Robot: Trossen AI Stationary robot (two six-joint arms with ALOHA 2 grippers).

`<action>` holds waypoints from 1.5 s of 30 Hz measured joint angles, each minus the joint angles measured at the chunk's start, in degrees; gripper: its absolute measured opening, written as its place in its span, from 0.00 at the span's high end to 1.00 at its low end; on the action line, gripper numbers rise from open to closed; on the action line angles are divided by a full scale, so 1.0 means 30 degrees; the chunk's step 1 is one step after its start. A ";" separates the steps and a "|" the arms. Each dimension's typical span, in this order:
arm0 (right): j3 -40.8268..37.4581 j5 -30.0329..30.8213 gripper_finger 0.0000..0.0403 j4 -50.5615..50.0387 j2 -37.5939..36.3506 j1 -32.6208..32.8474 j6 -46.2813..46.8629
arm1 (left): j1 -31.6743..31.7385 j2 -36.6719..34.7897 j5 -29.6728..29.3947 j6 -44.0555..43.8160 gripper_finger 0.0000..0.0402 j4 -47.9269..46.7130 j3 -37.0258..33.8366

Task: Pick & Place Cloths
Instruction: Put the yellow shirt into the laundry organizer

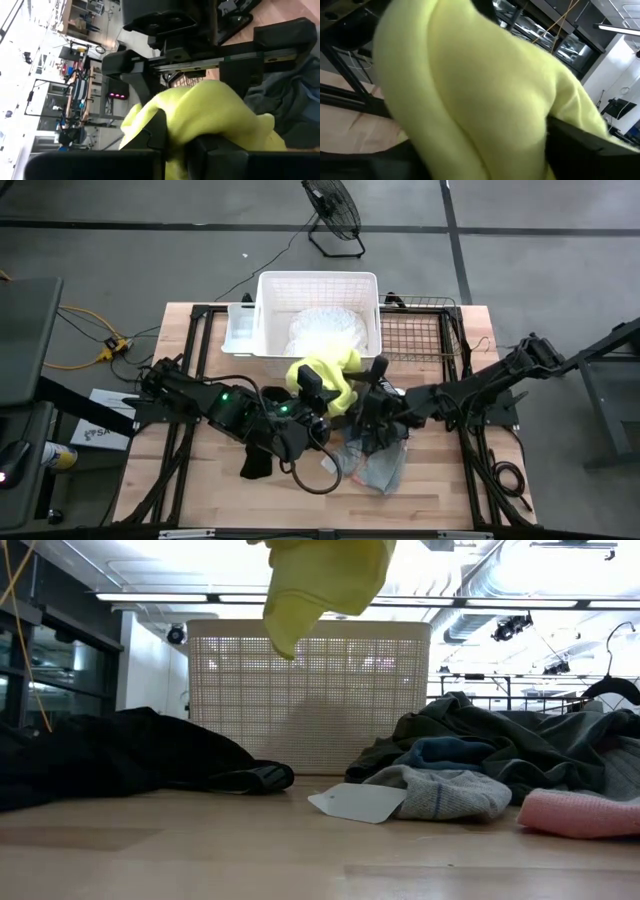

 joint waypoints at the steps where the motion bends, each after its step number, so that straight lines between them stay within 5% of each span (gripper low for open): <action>1: -0.0004 0.0036 0.43 0.0000 0.0000 0.0074 0.0004 | -0.0008 0.0000 0.0014 0.0000 0.93 0.0014 0.0000; 8: -0.0007 0.1147 0.79 0.0000 0.0007 0.0550 0.0039 | -0.0037 0.0001 -0.0677 -0.0067 0.90 -0.0058 0.0007; 16: -0.0007 0.3827 0.79 -0.0044 0.0007 0.1064 0.0051 | -0.0081 0.0051 -0.2426 -0.0108 0.68 -0.0688 0.0007; 25: 0.0000 0.6124 0.79 0.0079 -0.0334 0.1421 0.0119 | -0.0215 -0.0457 -0.5095 -0.0818 0.66 -0.3358 0.0000; 31: 0.0000 0.6226 0.79 -0.0123 -0.1311 0.1406 0.0707 | -0.0211 -0.0932 -0.5156 -0.3261 0.66 -0.6027 -0.0007; 38: 0.0007 0.5975 0.79 -0.1044 -0.2537 0.1178 0.1321 | 0.0042 -0.2035 -0.4366 -1.0623 0.66 -1.1566 -0.0006; 45: 0.0007 0.3835 0.79 -0.2090 -0.3133 -0.0267 0.3090 | 0.0704 -0.4481 -0.2023 -1.2761 0.66 -1.1401 -0.0949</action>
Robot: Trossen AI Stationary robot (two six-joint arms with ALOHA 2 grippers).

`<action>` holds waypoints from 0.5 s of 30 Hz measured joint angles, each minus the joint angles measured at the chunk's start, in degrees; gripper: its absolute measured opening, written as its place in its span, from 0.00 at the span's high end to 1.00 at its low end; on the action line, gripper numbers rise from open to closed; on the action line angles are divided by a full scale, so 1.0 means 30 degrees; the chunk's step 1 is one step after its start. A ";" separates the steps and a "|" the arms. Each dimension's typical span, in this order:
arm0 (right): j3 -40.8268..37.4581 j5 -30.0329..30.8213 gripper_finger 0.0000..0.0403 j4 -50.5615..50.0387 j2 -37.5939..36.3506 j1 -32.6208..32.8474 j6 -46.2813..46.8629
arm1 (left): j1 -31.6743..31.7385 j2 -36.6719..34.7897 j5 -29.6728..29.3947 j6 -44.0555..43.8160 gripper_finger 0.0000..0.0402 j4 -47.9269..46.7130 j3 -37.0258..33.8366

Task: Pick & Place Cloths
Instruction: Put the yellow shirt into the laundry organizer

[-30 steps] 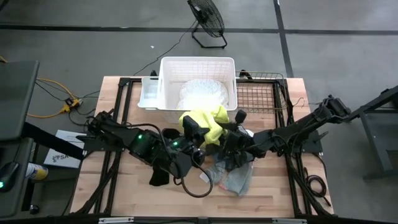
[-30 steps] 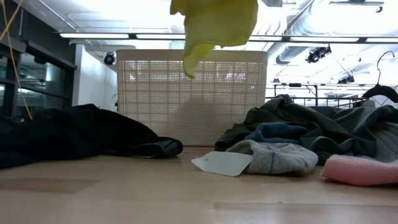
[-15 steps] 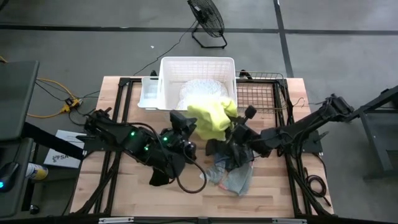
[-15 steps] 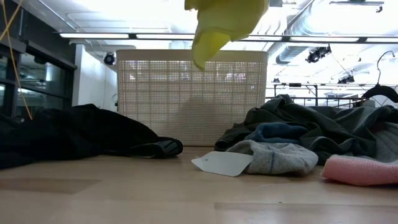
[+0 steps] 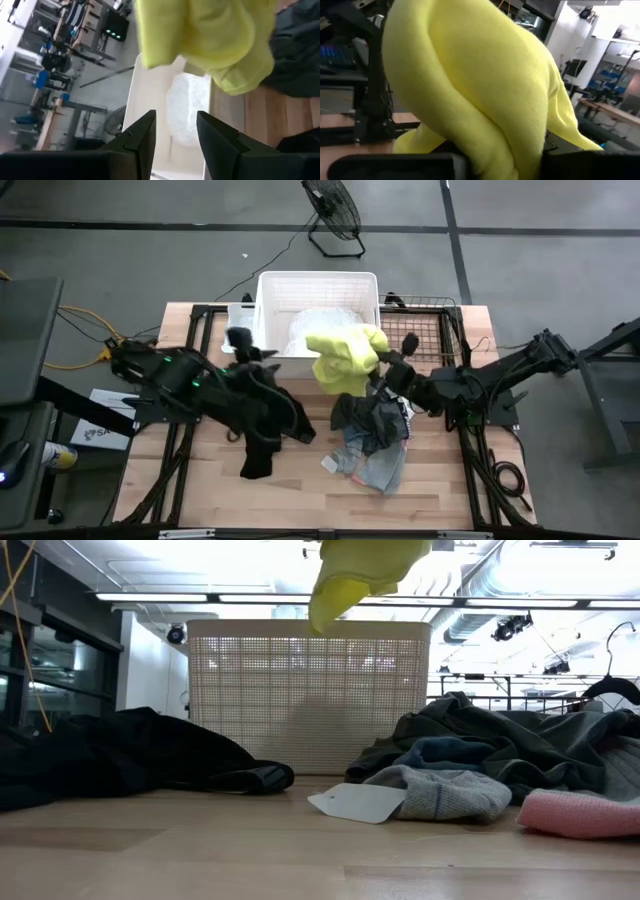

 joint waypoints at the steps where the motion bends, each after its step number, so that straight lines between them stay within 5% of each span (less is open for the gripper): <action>1: 0.0010 -0.0492 0.79 -0.0166 -0.0015 -0.0298 0.0368 | -0.0018 -0.0366 0.0088 -0.0252 0.66 -0.0001 -0.0294; 8: 0.0022 -0.3772 0.79 -0.1579 0.0022 -0.2433 0.2755 | 0.0249 -0.3456 0.0827 -0.2804 0.66 0.0054 -0.3735; 15: 0.0015 -0.5563 0.79 -0.1718 0.0003 -0.4126 0.3401 | 0.0245 -0.6753 0.1069 -0.4328 0.66 0.3193 -1.0389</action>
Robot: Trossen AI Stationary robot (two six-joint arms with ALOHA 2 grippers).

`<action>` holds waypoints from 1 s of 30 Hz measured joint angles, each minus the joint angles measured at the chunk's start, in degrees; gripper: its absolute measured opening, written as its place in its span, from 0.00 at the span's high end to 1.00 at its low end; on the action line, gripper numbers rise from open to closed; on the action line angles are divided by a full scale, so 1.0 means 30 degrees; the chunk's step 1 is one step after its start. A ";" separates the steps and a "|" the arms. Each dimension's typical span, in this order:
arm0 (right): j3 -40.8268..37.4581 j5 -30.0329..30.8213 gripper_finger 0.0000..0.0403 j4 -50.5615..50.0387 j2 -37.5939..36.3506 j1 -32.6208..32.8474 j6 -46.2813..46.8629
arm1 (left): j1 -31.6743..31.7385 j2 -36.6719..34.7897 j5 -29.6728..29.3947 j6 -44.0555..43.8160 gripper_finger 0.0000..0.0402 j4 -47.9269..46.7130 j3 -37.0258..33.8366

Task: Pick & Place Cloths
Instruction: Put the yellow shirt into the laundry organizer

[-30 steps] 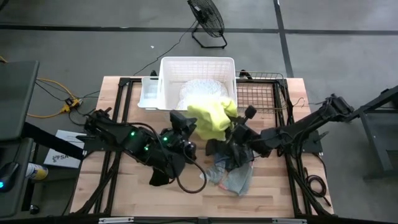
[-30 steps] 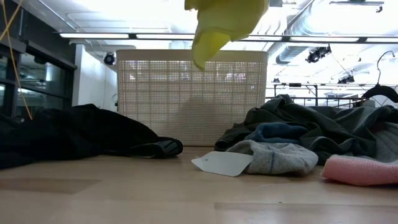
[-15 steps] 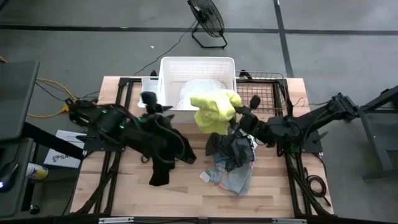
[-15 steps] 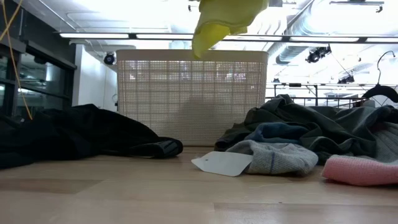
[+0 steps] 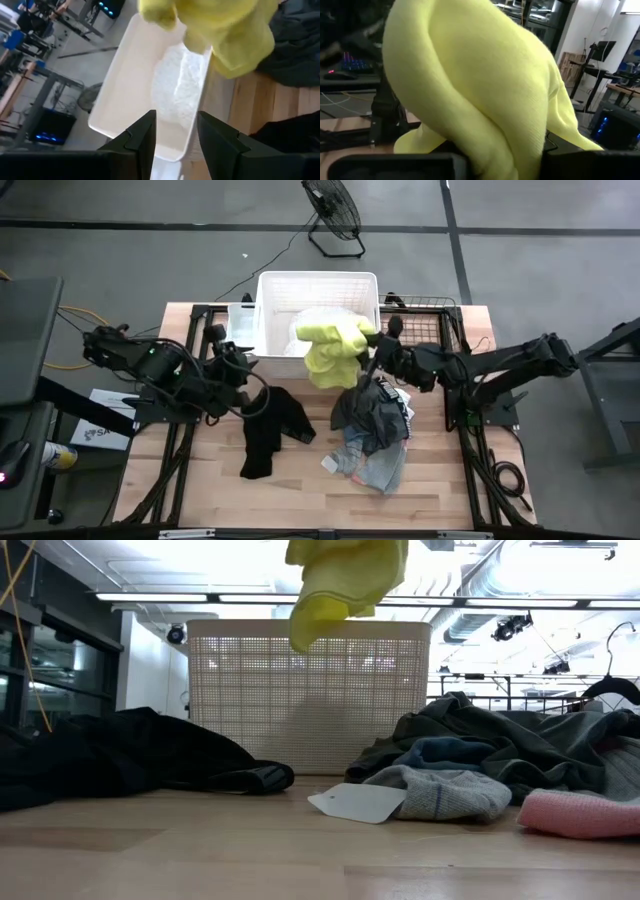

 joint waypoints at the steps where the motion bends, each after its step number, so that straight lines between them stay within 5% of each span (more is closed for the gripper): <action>1: 0.0000 -0.0322 0.79 -0.0021 -0.0003 -0.0246 0.0133 | -0.0003 -0.0493 -0.0002 -0.0005 0.66 0.0750 -0.1038; 16: -0.0022 -0.4521 0.79 0.0004 -0.0127 -0.4162 0.1152 | -0.0003 -0.7052 0.2529 0.0840 0.66 1.3783 -1.3521; 30: -0.0022 -0.9191 0.79 -0.1465 -0.0032 -0.9367 0.3486 | -0.0003 -0.9652 0.4990 0.1012 0.66 2.1319 -1.8115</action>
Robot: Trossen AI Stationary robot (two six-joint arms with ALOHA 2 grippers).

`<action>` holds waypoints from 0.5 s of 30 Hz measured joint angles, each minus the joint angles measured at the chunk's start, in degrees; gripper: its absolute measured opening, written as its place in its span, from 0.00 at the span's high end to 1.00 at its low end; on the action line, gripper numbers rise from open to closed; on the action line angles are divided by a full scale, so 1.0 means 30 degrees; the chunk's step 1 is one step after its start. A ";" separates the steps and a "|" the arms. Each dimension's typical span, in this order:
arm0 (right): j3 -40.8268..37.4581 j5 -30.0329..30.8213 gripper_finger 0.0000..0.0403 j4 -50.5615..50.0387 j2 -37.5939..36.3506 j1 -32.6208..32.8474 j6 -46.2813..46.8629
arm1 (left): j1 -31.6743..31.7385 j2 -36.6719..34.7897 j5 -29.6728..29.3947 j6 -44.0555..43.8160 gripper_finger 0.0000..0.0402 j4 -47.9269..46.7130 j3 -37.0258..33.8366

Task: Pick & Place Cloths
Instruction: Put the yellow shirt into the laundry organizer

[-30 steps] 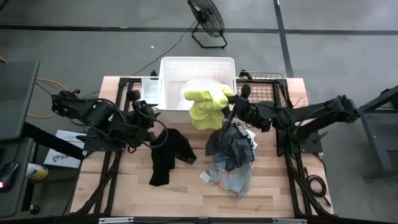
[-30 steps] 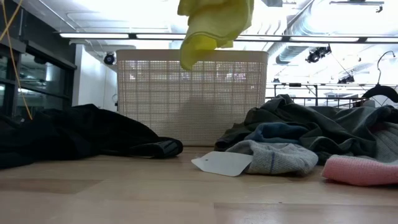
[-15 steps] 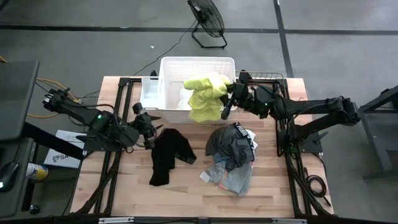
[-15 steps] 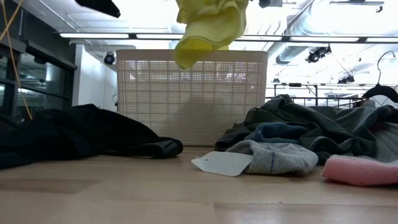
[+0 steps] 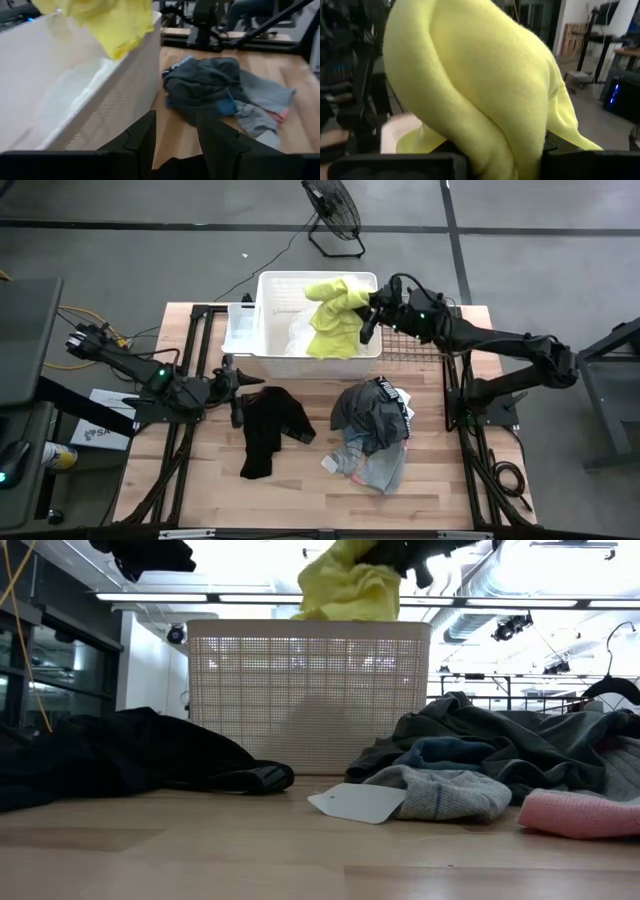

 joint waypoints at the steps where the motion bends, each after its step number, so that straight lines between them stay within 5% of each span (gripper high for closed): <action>1: 0.0000 -0.0391 0.79 -0.0323 0.0000 -0.0334 0.0006 | 0.0000 0.0005 0.0114 0.0006 0.66 0.0439 -0.0178; 15: 0.0000 -0.4455 0.79 0.0080 0.2739 -0.3401 0.1230 | 0.0015 0.0005 0.0458 0.1212 0.66 0.4210 -0.1365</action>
